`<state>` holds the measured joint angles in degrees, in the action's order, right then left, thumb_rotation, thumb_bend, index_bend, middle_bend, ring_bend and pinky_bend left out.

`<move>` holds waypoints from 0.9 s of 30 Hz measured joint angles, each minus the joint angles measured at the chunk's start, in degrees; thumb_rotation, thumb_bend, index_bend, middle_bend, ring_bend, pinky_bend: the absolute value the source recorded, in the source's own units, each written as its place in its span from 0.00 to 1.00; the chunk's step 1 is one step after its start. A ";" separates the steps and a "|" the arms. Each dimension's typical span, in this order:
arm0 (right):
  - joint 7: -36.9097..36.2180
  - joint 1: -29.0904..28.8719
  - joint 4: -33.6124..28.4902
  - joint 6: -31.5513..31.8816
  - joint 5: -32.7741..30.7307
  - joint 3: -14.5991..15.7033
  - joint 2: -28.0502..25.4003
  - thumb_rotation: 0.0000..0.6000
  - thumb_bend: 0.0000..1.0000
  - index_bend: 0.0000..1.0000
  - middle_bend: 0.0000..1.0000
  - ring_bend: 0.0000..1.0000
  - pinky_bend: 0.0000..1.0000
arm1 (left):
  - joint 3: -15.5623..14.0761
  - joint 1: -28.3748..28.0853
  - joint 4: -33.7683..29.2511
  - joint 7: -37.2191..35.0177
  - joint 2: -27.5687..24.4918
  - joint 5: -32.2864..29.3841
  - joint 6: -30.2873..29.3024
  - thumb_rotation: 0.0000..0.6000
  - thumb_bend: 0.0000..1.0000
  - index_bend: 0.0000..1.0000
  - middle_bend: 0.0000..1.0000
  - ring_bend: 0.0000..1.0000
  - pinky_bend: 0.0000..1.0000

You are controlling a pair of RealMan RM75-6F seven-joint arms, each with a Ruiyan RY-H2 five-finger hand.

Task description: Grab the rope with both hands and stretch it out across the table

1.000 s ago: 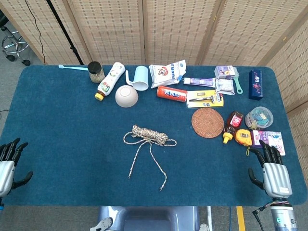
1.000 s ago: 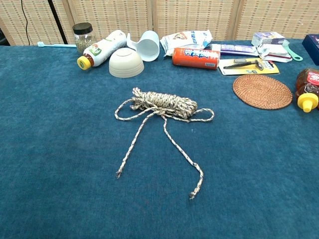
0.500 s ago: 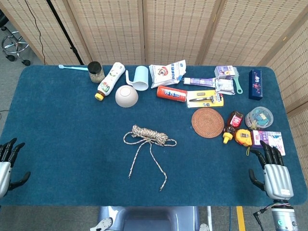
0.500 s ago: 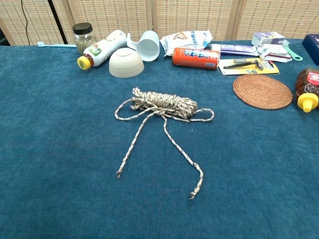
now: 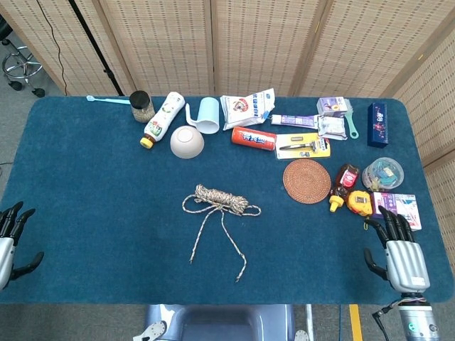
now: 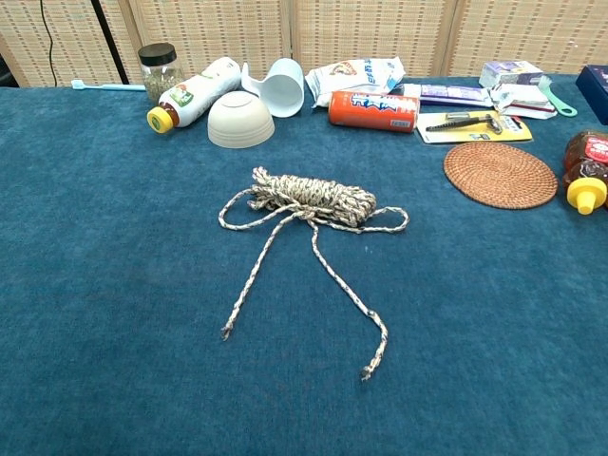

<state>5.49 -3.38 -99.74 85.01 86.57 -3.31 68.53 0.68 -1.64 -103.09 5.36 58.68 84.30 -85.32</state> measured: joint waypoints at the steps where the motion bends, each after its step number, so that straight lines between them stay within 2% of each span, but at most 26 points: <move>1: -0.27 -0.19 -0.02 -0.15 0.26 -0.02 -0.05 1.00 0.45 0.22 0.06 0.07 0.00 | 0.06 -0.09 -0.01 -0.12 -0.16 0.15 0.01 1.00 0.24 0.12 0.00 0.00 0.00; 9: -5.29 -4.53 -0.60 -3.58 5.44 -0.26 -1.05 1.00 0.45 0.24 0.08 0.08 0.00 | 0.32 -0.79 -0.25 -0.59 -1.43 0.98 0.36 1.00 0.24 0.12 0.00 0.00 0.00; 13: -8.21 -8.07 -1.17 -6.52 8.54 -0.54 -1.72 1.00 0.45 0.29 0.09 0.08 0.00 | 0.34 -1.12 -0.67 -0.32 -2.17 1.46 0.58 1.00 0.24 0.12 0.00 0.00 0.00; 27: -14.11 -21.39 -1.68 -18.35 17.00 -0.32 -0.55 1.00 0.45 0.31 0.11 0.08 0.00 | 0.58 -3.06 -2.10 -1.95 -5.78 3.98 1.80 1.00 0.24 0.13 0.00 0.00 0.00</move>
<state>-8.61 -24.77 -101.42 66.66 103.57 -3.64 67.98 1.26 -4.70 -105.19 3.42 52.91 88.28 -83.53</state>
